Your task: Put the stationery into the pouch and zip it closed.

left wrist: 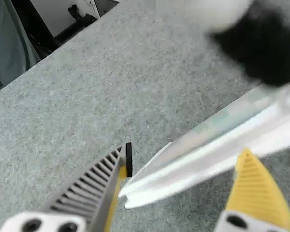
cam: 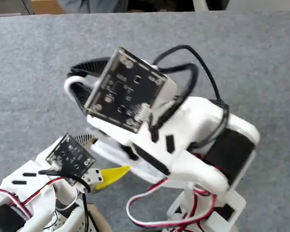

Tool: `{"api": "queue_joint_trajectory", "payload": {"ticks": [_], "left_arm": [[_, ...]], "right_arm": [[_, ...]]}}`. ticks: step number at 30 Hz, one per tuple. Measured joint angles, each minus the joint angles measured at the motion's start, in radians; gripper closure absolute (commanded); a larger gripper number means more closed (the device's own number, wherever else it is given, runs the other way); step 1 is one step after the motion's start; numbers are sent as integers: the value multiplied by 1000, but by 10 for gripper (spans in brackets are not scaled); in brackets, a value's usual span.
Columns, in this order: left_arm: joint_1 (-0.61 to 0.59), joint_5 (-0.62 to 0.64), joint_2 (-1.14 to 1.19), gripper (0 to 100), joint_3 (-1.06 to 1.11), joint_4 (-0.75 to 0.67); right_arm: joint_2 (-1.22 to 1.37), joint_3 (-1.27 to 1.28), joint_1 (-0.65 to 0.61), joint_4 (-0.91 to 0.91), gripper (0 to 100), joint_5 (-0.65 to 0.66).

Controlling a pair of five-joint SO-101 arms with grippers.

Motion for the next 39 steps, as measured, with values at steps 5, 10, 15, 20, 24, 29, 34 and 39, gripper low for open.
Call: {"api": "queue_joint_trajectory", "payload": {"ticks": [5,10,15,20,24,29,34,39], "left_arm": [[40,0,-5,647,-5,0],[121,2,-5,647,-64,48],[204,2,-5,647,-74,78],[282,-54,-5,647,5,41],[348,-112,-5,647,127,-38],[411,-169,-3,700,147,-60],[420,-183,40,868,147,-60],[425,-184,49,970,147,-60]], "right_arm": [[11,9,0,-28,986,0],[11,9,0,-28,986,0],[11,9,0,-28,986,-12],[11,9,0,-28,986,-29],[11,9,0,-28,986,-34],[11,9,0,-28,986,-34],[11,9,-2,-28,986,-34],[11,9,-2,-28,986,-37]]}}
